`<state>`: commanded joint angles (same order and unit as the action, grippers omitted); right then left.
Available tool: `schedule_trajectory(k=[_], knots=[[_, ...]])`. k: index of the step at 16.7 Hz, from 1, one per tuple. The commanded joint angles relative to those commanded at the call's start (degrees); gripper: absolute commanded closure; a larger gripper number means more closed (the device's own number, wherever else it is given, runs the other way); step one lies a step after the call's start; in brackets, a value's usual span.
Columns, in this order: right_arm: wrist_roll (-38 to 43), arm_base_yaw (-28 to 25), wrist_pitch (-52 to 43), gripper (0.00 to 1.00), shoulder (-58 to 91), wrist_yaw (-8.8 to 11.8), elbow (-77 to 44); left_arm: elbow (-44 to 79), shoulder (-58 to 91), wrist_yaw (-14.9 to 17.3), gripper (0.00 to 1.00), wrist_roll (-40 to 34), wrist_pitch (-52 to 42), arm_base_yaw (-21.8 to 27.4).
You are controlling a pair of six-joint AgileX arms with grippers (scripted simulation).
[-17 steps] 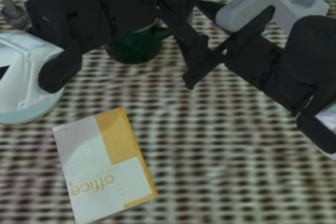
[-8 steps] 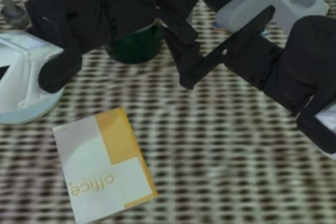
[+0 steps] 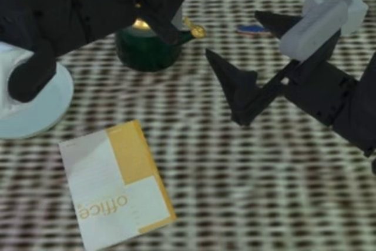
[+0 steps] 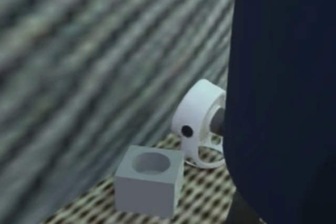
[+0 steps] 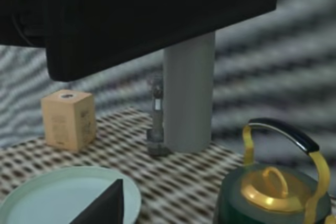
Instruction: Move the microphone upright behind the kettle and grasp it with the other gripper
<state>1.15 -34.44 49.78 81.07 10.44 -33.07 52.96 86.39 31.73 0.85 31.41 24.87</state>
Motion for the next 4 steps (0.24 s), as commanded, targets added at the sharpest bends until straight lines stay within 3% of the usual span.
schedule_trajectory(k=[4], knots=[[0.06,0.46,-0.15,0.0,-4.95,1.07,4.52,-1.46,-1.58,2.73,1.0,0.39,-0.19,-3.0]])
